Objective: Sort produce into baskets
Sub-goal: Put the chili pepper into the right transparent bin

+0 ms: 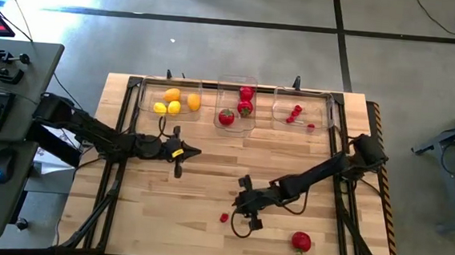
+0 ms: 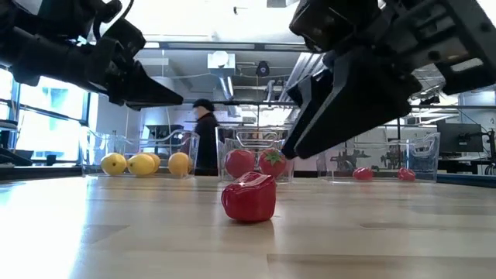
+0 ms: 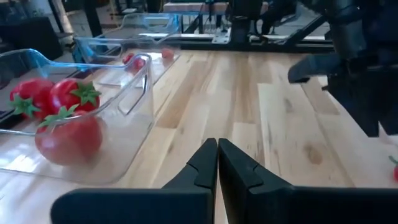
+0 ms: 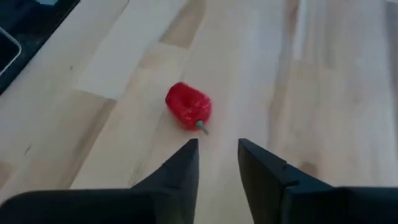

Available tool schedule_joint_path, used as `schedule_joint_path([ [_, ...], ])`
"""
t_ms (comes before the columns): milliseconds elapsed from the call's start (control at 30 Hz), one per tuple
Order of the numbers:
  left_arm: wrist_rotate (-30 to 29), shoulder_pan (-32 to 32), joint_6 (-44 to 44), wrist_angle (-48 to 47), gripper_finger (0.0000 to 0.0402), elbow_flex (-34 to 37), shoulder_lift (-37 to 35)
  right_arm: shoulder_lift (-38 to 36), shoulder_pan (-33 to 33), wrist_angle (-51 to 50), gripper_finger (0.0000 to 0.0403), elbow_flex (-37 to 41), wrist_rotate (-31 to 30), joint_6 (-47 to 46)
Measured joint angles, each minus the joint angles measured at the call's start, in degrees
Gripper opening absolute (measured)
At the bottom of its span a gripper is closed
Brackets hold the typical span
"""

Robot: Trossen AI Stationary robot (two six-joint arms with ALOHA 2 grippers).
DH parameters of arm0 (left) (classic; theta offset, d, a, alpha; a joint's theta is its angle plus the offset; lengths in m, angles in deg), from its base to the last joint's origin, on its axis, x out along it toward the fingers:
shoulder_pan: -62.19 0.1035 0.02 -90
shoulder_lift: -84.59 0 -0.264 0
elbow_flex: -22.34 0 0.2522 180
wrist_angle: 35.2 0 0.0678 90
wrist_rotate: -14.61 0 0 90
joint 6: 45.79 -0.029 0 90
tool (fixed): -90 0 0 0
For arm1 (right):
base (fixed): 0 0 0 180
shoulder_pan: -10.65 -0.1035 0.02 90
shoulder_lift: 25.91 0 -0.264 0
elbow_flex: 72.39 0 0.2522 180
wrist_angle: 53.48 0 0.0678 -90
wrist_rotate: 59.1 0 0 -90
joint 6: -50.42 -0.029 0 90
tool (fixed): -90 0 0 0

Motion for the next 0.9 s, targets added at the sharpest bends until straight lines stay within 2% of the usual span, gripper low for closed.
schedule_joint_path([
  [100,-0.09,0.25,0.01,-0.04,0.0001,-0.02,0.98,1.92,0.71,1.89,0.0115,0.00,2.12,1.50],
  [367,-0.14,0.55,0.03,1.33,0.0001,-0.02,2.09,3.80,1.78,6.46,0.0117,0.00,6.85,3.01],
  [667,-0.13,0.55,0.05,1.50,0.0001,-0.02,2.06,5.88,1.80,8.34,0.0115,-0.17,6.93,3.23],
  [767,-0.14,0.55,0.05,1.53,0.0001,-0.02,2.06,5.88,1.80,8.75,0.0100,-0.17,6.31,3.28],
  [900,-0.13,0.55,0.05,1.58,0.0001,-0.02,2.06,6.16,1.80,9.58,0.0056,-0.22,7.73,4.22],
])
